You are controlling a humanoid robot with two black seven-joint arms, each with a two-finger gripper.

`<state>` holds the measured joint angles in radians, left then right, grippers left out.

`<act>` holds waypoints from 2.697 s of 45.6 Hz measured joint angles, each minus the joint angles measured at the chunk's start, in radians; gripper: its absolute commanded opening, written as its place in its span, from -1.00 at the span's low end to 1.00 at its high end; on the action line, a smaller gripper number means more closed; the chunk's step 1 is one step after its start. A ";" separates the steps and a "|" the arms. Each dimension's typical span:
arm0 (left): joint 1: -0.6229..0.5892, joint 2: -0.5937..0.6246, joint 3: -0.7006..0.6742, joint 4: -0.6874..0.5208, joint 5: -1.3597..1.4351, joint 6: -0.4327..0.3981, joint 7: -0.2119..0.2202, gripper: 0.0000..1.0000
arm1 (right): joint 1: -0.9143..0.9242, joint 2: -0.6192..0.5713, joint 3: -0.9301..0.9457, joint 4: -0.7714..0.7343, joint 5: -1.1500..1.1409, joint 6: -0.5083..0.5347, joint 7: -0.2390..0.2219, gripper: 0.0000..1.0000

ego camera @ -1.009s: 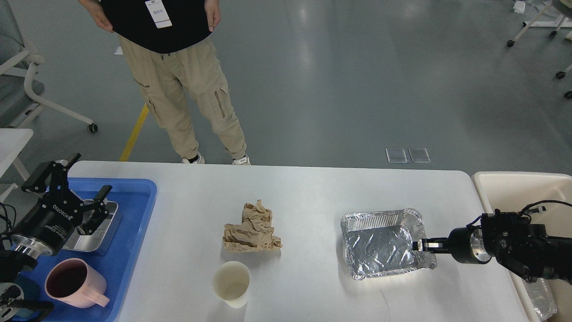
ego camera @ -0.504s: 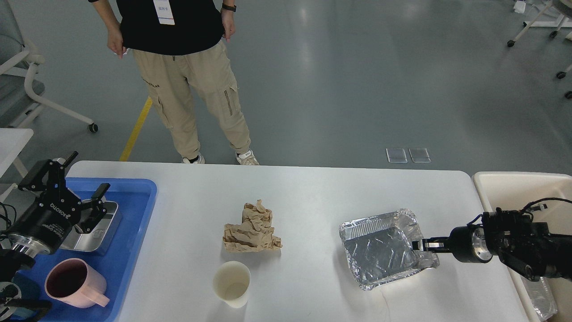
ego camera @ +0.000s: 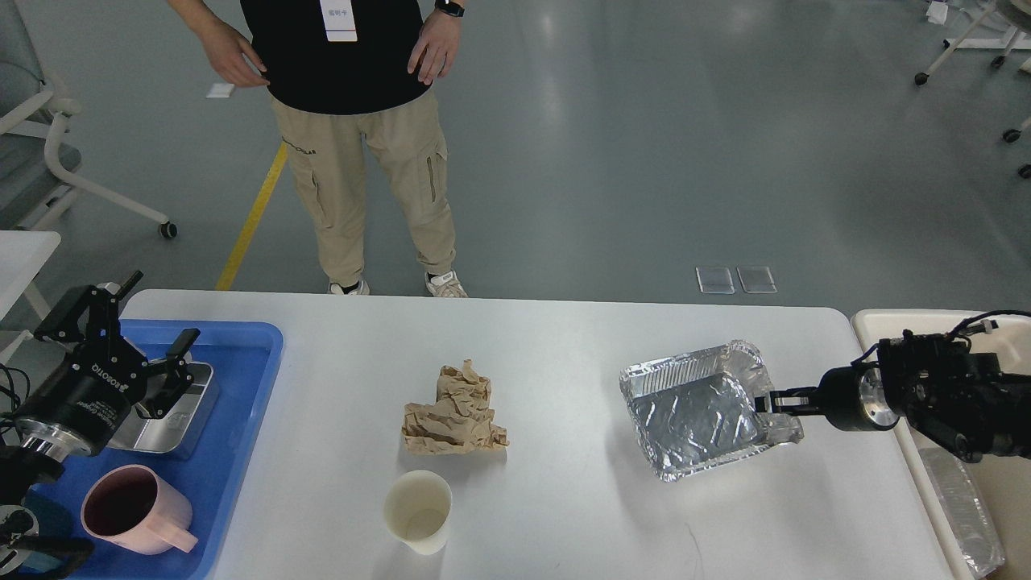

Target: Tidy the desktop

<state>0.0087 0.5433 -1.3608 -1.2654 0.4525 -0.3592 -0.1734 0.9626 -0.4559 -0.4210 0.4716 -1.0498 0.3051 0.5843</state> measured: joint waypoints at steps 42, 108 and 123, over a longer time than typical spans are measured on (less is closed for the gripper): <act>-0.007 0.028 0.000 0.000 0.002 0.000 0.001 0.94 | 0.284 0.442 -0.089 -0.231 0.066 0.236 -0.104 -1.00; -0.094 0.162 0.154 -0.047 0.409 -0.005 -0.001 0.94 | 0.189 0.679 -0.074 -0.820 0.131 0.575 -0.075 -1.00; -0.207 0.550 0.367 -0.126 0.476 -0.059 0.012 0.94 | 0.189 0.677 -0.076 -0.820 0.152 0.566 -0.068 -1.00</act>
<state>-0.1981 1.0933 -0.9935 -1.3912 0.9284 -0.4177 -0.1614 1.1517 0.2209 -0.4966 -0.3483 -0.8978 0.8709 0.5160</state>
